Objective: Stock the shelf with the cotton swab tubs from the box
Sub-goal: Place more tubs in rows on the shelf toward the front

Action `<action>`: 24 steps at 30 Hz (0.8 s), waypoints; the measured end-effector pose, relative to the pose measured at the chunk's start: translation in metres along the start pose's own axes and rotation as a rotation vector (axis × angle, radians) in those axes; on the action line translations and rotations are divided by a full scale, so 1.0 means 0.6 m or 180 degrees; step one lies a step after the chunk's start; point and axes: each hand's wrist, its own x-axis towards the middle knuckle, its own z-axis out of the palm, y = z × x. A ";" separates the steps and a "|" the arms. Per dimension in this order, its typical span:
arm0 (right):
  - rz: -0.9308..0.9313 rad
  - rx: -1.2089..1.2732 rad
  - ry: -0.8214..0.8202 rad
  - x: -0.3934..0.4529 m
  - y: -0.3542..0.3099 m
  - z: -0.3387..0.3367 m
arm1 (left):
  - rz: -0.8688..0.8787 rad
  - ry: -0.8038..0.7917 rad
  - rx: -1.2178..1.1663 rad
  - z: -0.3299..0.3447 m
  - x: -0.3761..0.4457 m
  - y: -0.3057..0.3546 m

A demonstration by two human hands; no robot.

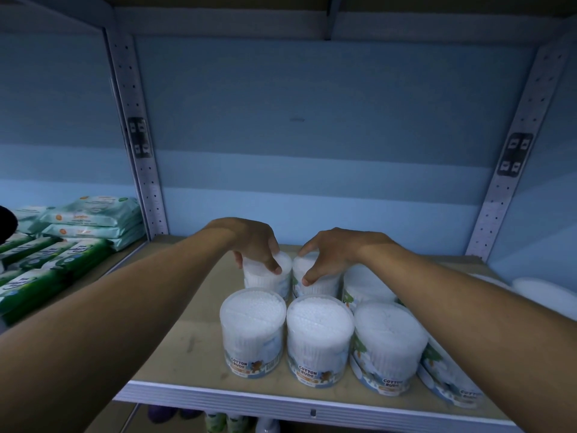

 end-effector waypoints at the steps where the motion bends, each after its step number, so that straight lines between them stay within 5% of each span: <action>1: 0.0001 -0.0014 -0.0001 -0.003 -0.001 0.000 | 0.0007 0.0001 0.0008 0.000 -0.002 0.000; 24: 0.0100 -0.0019 -0.0072 -0.043 -0.021 -0.001 | 0.0046 -0.0074 -0.0093 0.010 -0.030 -0.003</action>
